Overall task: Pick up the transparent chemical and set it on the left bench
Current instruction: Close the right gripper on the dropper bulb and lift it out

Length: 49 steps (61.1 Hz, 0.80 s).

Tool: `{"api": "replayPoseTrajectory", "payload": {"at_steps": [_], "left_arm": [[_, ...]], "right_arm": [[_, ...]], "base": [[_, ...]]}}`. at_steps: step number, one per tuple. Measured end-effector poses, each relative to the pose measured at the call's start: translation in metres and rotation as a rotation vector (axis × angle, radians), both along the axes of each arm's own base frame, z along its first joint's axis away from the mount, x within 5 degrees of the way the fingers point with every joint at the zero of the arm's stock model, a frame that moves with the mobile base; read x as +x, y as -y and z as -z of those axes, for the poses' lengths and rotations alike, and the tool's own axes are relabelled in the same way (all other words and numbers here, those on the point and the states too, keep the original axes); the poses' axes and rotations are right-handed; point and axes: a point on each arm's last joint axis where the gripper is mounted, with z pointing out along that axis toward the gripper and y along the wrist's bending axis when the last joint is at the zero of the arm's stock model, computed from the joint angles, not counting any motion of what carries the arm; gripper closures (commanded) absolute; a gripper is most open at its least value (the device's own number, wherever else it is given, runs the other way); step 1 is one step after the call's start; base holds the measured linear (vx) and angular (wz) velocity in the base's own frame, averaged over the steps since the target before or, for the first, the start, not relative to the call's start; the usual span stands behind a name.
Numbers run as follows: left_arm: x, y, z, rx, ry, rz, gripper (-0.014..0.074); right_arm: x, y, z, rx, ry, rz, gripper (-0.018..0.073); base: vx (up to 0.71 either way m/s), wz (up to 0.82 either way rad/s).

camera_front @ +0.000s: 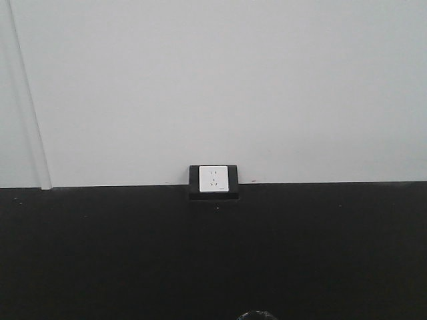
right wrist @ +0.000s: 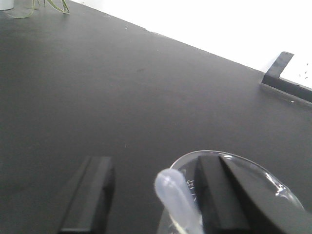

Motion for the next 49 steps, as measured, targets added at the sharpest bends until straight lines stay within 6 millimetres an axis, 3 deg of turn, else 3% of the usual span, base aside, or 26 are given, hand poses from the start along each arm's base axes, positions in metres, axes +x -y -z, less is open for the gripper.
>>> {"api": "replayPoseTrajectory", "payload": {"at_steps": [23, 40, 49], "left_arm": [[0.0, 0.0, 0.0, 0.0, 0.0, 0.0, 0.06], [0.0, 0.0, 0.0, 0.0, 0.0, 0.0, 0.06], [0.0, 0.0, 0.0, 0.0, 0.0, 0.0, 0.06]], "right_arm": [[0.0015, 0.0013, -0.0007, 0.004, 0.006, 0.022, 0.0566], [0.0015, 0.0013, -0.0007, 0.0, 0.01, 0.02, 0.0567], [0.0006, 0.002, -0.01, -0.002, 0.046, 0.017, 0.0567]], "base": [[0.0, 0.0], [0.0, 0.0], [0.0, 0.0]]}}
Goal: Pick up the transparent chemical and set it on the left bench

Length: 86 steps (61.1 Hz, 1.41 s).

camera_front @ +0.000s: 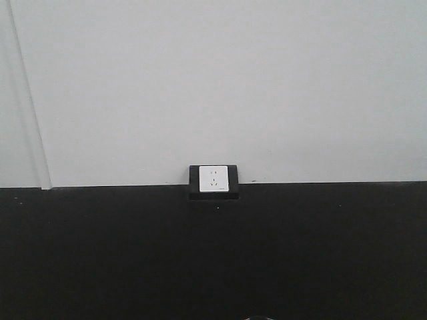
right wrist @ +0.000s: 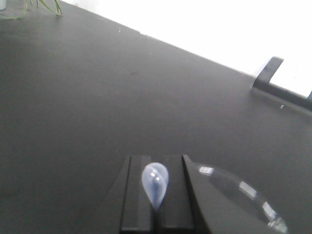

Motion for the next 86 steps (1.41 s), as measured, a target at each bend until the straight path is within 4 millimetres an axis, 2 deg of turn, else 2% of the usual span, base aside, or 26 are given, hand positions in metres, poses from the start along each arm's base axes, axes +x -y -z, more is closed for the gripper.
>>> {"api": "replayPoseTrajectory", "payload": {"at_steps": [9, 18, 26, 33, 42, 51, 60, 75, 86], "left_arm": [[0.0, 0.0, 0.0, 0.0, 0.0, 0.0, 0.06], [0.0, 0.0, 0.0, 0.0, 0.0, 0.0, 0.06], [0.0, 0.0, 0.0, 0.0, 0.0, 0.0, 0.06], [0.0, 0.0, 0.0, 0.0, 0.0, 0.0, 0.06], [0.0, 0.0, 0.0, 0.0, 0.0, 0.0, 0.06], [0.0, 0.0, 0.0, 0.0, 0.0, 0.0, 0.06], [0.0, 0.0, 0.0, 0.0, 0.0, 0.0, 0.06], [0.0, 0.0, 0.0, 0.0, 0.0, 0.0, 0.06], [0.0, 0.0, 0.0, 0.0, 0.0, 0.0, 0.06]], "right_arm": [[-0.003, 0.004, -0.027, 0.06, 0.088, 0.012, 0.0564], [-0.012, 0.013, -0.067, 0.184, 0.161, 0.037, 0.0562], [-0.023, 0.028, -0.093, 0.207, 0.059, 0.099, 0.0562], [-0.034, 0.039, -0.128, 0.195, -0.028, 0.124, 0.0562], [-0.055, 0.048, -0.177, 0.155, -0.093, 0.079, 0.0562], [-0.074, 0.058, -0.21, 0.142, -0.106, 0.032, 0.0561], [-0.083, 0.076, -0.226, 0.164, -0.07, 0.086, 0.0561], [-0.101, 0.119, -0.227, 0.099, -0.058, 0.323, 0.0561], [-0.117, 0.138, -0.229, 0.073, -0.018, 0.461, 0.0561]], "base": [[0.0, 0.0], [0.0, 0.0], [0.0, 0.0], [0.0, 0.0], [0.0, 0.0], [0.0, 0.0], [0.0, 0.0], [0.0, 0.0], [0.0, 0.0]]}}
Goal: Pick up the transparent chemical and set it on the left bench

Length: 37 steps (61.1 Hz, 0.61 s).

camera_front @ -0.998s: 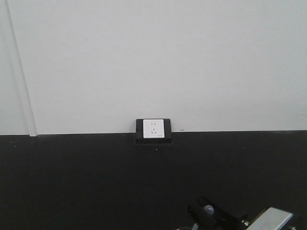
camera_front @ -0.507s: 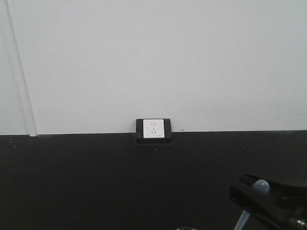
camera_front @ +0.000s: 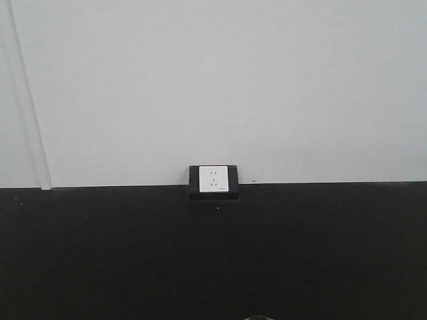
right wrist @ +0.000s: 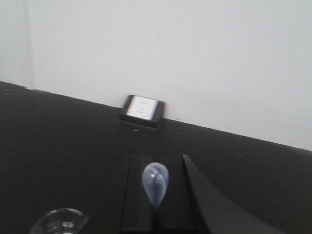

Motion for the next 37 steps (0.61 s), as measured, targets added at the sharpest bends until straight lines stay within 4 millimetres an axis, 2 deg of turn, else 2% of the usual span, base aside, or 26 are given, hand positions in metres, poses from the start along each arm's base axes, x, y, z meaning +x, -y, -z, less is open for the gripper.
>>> {"api": "replayPoseTrajectory", "payload": {"at_steps": [15, 37], "left_arm": [[0.0, 0.0, 0.0, 0.0, 0.0, 0.0, 0.06], [0.0, 0.0, 0.0, 0.0, 0.0, 0.0, 0.06]], "right_arm": [[-0.015, 0.008, -0.003, -0.001, 0.045, 0.06, 0.0559], [-0.017, 0.008, -0.004, 0.0, 0.051, 0.06, 0.0559]], "base": [[0.0, 0.0], [0.0, 0.0]]}}
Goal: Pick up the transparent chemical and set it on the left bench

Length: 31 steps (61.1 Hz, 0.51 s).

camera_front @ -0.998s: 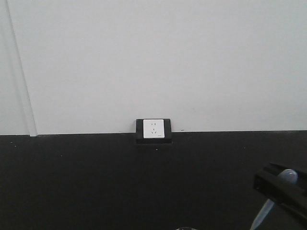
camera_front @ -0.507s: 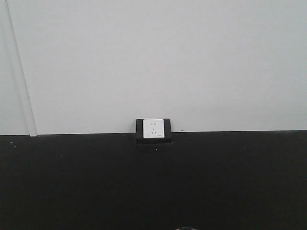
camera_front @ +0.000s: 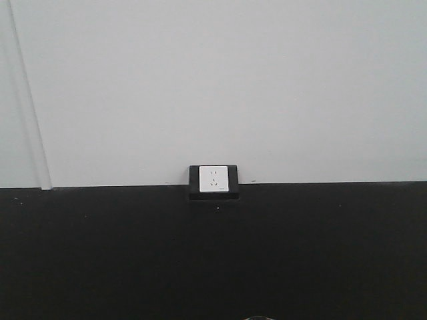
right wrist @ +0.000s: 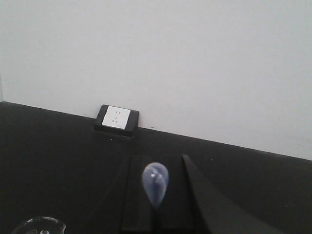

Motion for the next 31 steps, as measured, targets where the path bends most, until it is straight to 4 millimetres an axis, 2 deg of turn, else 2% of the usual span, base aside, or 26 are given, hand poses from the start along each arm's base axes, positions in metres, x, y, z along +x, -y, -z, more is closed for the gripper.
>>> {"api": "replayPoseTrajectory", "payload": {"at_steps": [31], "left_arm": [[0.0, 0.0, 0.0, 0.0, 0.0, 0.0, 0.06]], "right_arm": [[0.0, 0.0, 0.0003, -0.001, -0.003, 0.0, 0.0559]], "base": [[-0.01, 0.01]]}}
